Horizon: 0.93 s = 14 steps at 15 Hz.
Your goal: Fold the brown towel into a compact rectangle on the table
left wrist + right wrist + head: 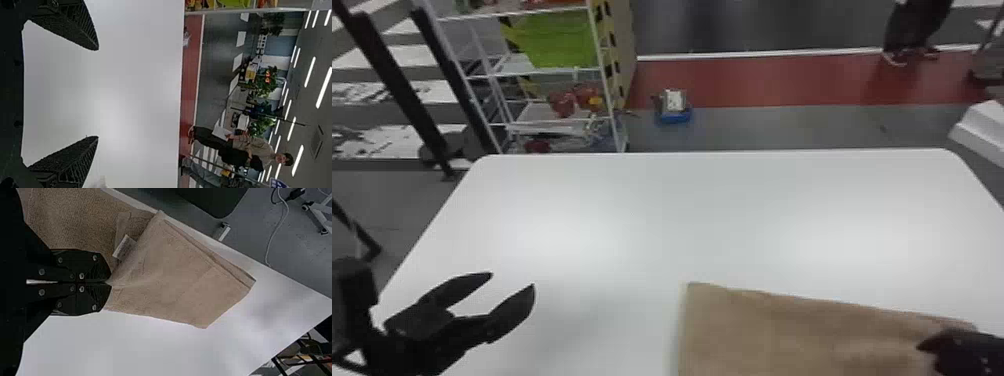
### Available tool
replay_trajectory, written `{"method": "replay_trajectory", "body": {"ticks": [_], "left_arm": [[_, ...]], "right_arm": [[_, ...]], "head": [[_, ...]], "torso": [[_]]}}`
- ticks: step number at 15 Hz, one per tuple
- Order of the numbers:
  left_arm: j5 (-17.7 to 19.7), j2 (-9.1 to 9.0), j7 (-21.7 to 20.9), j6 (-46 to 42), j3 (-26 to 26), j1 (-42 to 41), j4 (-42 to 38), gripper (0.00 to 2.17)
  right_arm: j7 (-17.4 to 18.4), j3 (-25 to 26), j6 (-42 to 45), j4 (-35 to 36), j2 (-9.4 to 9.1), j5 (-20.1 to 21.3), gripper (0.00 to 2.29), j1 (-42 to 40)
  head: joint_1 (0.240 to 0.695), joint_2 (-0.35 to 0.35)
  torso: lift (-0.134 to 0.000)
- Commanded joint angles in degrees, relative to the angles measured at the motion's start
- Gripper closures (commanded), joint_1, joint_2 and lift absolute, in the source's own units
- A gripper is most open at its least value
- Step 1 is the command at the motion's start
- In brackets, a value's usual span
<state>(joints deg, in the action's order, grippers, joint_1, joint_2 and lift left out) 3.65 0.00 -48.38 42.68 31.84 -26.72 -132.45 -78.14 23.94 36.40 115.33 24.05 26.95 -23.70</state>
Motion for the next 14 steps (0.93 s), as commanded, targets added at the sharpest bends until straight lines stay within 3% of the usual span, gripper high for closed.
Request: {"method": "replay_trajectory", "body": {"ticks": [1, 3, 7, 11, 14], "left_arm": [[-0.3, -0.15, 0.0, 0.0, -0.1, 0.0, 0.1, 0.08], [-0.6, -0.15, 0.3, 0.0, -0.1, 0.2, 0.0, 0.08], [-0.8, -0.15, 0.4, 0.0, -0.1, 1.1, 1.1, 0.08], [-1.3, -0.15, 0.4, 0.0, -1.2, 1.9, 2.5, 0.08], [-1.3, -0.15, 0.3, 0.0, -1.3, 1.9, 2.7, 0.08]], "right_arm": [[-0.2, -1.3, 0.0, -0.9, 0.12, 0.8, 1.48, 0.6], [-0.2, 0.8, 0.4, 0.8, 0.03, -1.7, 1.48, 0.6], [-0.2, 9.8, 1.3, 3.3, 0.21, -7.5, 1.48, -1.7], [-0.2, 6.4, 5.0, -2.6, 0.38, -3.0, 1.48, -2.5], [-0.2, 3.9, 5.1, -3.5, 0.29, -0.9, 1.48, -2.0]], "head": [[0.695, 0.106], [0.695, 0.111], [0.695, 0.091], [0.695, 0.037], [0.695, 0.04]], "torso": [[-0.134], [-0.134], [-0.134], [-0.134], [-0.134]]}}
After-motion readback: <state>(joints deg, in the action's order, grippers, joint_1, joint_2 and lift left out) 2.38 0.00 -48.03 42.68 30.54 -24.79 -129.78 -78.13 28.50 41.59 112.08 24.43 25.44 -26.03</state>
